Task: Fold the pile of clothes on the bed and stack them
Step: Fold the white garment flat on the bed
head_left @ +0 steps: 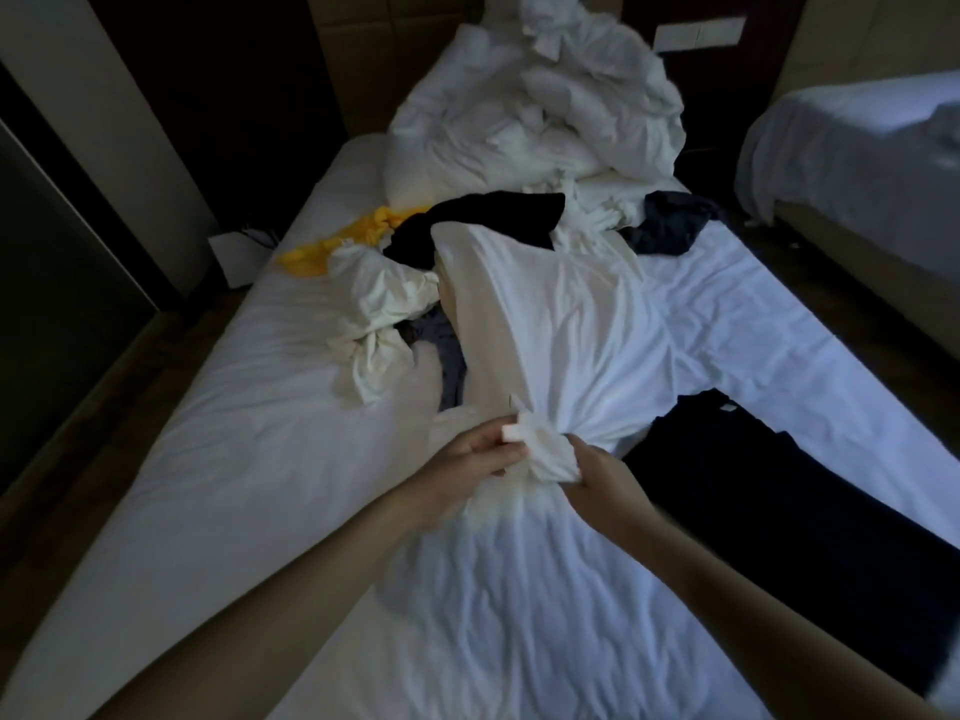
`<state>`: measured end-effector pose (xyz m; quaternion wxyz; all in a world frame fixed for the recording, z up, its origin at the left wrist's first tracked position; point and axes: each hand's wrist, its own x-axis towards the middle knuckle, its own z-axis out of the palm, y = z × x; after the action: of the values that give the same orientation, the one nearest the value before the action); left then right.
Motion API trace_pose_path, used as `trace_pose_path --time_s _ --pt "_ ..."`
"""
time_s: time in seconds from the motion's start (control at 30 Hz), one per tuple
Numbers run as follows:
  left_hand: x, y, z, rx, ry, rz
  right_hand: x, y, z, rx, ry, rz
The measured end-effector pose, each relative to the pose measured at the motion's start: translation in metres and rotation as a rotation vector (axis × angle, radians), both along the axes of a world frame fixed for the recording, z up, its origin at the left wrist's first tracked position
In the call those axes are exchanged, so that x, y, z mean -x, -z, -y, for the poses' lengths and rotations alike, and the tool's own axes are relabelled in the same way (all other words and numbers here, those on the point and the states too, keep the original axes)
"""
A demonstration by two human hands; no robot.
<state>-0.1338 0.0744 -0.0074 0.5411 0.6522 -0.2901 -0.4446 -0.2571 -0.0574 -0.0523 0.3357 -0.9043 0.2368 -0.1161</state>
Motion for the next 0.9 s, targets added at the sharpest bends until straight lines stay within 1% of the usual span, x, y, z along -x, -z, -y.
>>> trace_pose_path --time_s 0.03,0.07,0.13,0.2,0.23,0.27,0.3,0.33,0.4,0.43,0.47,0.53,0.6,0.7,0.73,0.77,0.8,0.83,0.87,0.9 --pt "0.005 -0.002 -0.009 0.009 -0.023 0.019 0.009 -0.006 -0.007 -0.062 0.008 -0.016" --pt "0.008 -0.001 -0.017 -0.007 -0.053 0.084 0.019 -0.015 -0.016 -0.161 0.019 -0.022" --pt "0.014 -0.002 -0.034 -0.114 -0.066 0.270 0.033 -0.027 -0.032 -0.468 0.085 0.113" --pt "0.023 0.005 -0.048 -0.302 0.082 0.482 0.040 -0.040 -0.047 -0.782 0.113 0.238" --pt "0.030 0.009 -0.054 -0.381 0.139 0.577 0.044 -0.050 -0.053 -0.886 0.093 0.278" --pt "0.037 0.011 -0.060 -0.425 0.155 0.659 0.049 -0.058 -0.058 -0.903 0.063 0.283" --pt "0.043 0.013 -0.065 -0.436 0.120 0.708 0.056 -0.063 -0.061 -0.888 0.046 0.297" --pt "0.047 0.013 -0.070 -0.418 0.061 0.719 0.064 -0.068 -0.062 -0.857 0.049 0.309" --pt "0.051 0.007 -0.081 -0.374 -0.043 0.701 0.082 -0.072 -0.056 -0.812 0.141 0.340" --pt "0.052 0.002 -0.087 -0.363 -0.058 0.711 0.091 -0.072 -0.052 -0.785 0.189 0.338" --pt "0.051 -0.002 -0.094 -0.366 -0.030 0.740 0.101 -0.070 -0.048 -0.759 0.214 0.321" --pt "0.050 -0.013 -0.105 -0.408 0.129 0.840 0.116 -0.065 -0.042 -0.634 0.203 0.240" --pt "0.050 -0.020 -0.115 -0.496 0.310 0.962 0.126 -0.053 -0.035 -0.367 0.147 0.094" --pt "0.048 -0.017 -0.131 -0.653 0.497 1.109 0.140 -0.036 -0.031 0.103 -0.092 -0.245" --pt "0.049 -0.012 -0.137 -0.710 0.556 1.173 0.146 -0.030 -0.034 0.213 -0.146 -0.351" --pt "0.051 -0.005 -0.145 -0.763 0.612 1.233 0.153 -0.023 -0.038 0.274 -0.181 -0.433" --pt "0.054 0.004 -0.152 -0.821 0.674 1.272 0.161 -0.016 -0.046 0.282 -0.197 -0.510" --pt "0.058 0.013 -0.158 -0.883 0.727 1.274 0.166 -0.009 -0.055 0.261 -0.218 -0.571" --pt "0.064 0.022 -0.164 -0.927 0.768 1.257 0.170 -0.002 -0.066 0.194 -0.225 -0.611" --pt "0.069 0.032 -0.167 -0.956 0.789 1.240 0.171 0.006 -0.076 0.104 -0.222 -0.600"
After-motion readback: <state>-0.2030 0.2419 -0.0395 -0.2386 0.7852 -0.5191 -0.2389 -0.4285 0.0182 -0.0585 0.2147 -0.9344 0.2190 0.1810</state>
